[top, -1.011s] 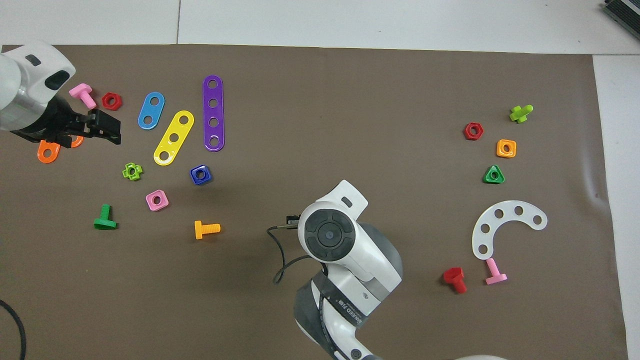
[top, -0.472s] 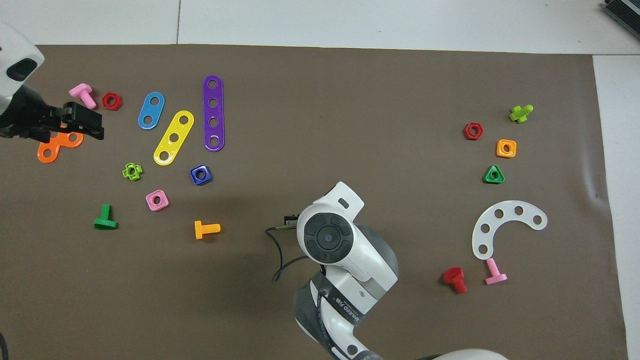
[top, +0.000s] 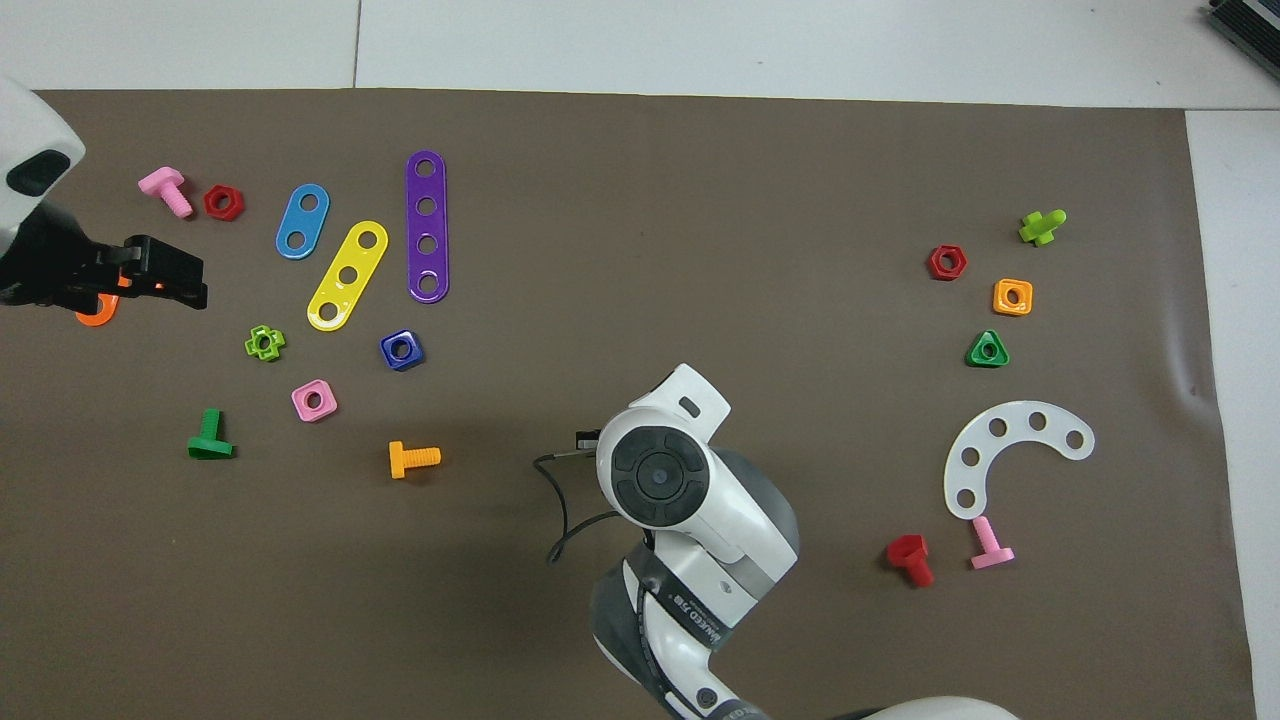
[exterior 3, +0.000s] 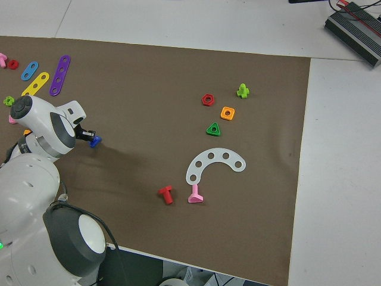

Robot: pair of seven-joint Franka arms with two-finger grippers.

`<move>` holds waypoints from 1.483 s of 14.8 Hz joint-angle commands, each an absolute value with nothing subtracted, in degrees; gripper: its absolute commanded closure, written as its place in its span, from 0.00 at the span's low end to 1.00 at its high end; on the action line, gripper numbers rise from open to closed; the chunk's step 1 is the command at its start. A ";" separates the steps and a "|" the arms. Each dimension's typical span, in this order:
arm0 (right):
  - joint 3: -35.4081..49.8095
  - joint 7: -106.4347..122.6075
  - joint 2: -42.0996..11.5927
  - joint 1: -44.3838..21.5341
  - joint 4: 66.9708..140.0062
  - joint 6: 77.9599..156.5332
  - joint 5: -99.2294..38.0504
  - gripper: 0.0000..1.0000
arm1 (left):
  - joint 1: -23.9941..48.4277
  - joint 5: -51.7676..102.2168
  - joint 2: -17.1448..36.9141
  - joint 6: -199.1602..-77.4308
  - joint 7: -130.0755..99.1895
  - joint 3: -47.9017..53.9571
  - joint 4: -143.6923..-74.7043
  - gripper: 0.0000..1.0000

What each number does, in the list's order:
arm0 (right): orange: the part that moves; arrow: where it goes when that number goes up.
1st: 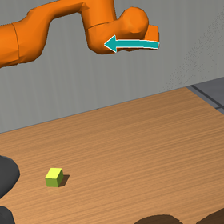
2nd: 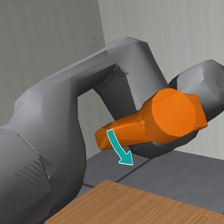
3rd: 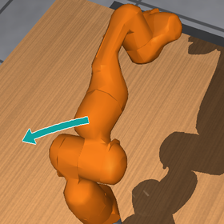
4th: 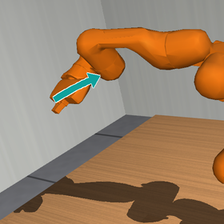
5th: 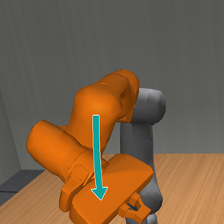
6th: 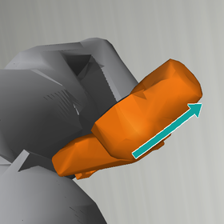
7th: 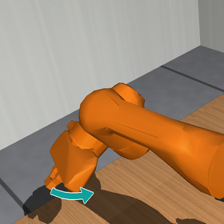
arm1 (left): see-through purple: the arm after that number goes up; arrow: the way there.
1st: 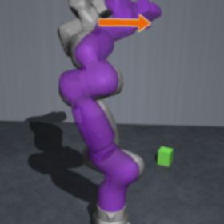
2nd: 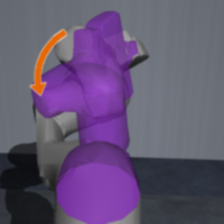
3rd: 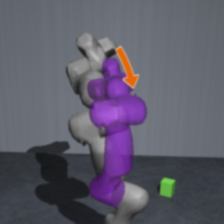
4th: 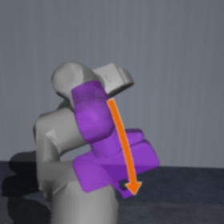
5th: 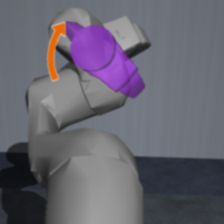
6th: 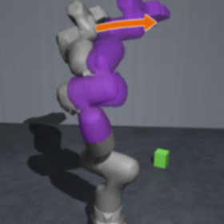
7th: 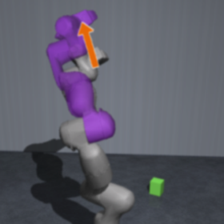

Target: Unscrew and place screws in storage area

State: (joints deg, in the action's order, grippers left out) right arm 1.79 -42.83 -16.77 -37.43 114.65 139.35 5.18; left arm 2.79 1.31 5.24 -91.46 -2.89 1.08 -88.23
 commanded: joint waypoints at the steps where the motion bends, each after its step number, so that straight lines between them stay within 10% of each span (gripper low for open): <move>1: 1.93 -41.58 -14.33 -33.41 115.05 140.01 6.50 1.00 | 3.25 0.09 3.25 -92.02 -2.73 0.62 -90.44 0.00; 10: 2.02 -19.54 -12.13 -14.53 115.93 138.52 5.36 1.00 | 2.90 0.09 3.43 -94.39 -2.81 0.53 -88.95 0.00; 22: 2.02 -8.44 -15.03 -5.19 116.54 138.61 5.36 1.00 | 2.90 0.09 2.90 -94.31 -2.99 0.35 -89.82 0.00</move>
